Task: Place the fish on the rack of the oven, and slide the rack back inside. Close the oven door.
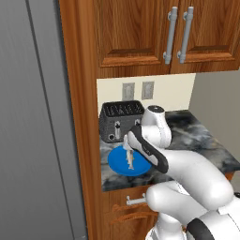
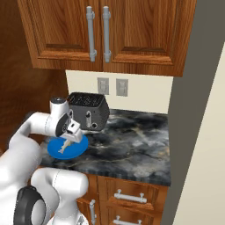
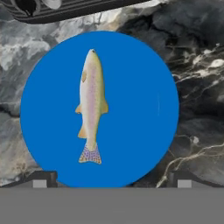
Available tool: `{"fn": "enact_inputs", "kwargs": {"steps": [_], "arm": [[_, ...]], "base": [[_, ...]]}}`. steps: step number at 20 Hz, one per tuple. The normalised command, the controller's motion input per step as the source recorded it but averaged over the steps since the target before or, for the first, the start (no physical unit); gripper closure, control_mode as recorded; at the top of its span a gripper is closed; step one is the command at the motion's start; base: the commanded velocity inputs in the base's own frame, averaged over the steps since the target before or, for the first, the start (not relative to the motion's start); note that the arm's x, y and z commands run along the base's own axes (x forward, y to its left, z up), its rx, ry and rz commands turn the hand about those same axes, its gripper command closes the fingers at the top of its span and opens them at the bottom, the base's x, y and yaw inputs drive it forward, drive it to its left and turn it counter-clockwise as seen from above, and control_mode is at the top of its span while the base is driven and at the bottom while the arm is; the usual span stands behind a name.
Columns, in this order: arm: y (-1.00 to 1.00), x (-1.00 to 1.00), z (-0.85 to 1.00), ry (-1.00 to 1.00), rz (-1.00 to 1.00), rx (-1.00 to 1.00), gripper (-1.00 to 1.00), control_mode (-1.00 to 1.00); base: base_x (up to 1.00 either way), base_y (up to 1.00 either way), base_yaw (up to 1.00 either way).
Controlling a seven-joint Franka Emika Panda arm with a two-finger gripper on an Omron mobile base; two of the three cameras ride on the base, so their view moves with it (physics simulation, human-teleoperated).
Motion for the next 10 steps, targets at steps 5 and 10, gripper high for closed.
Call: {"fn": "enact_inputs", "kwargs": {"steps": [5, 10], "arm": [[0.16, 0.4, -0.25, 0.04, 0.0, 0.0, -1.0, -1.0], [0.19, 0.41, -0.23, 0.04, -0.01, 0.0, -1.0, -1.0]], "base": [[0.0, 0.0, 0.0], [0.0, 0.0, 0.0]]}}
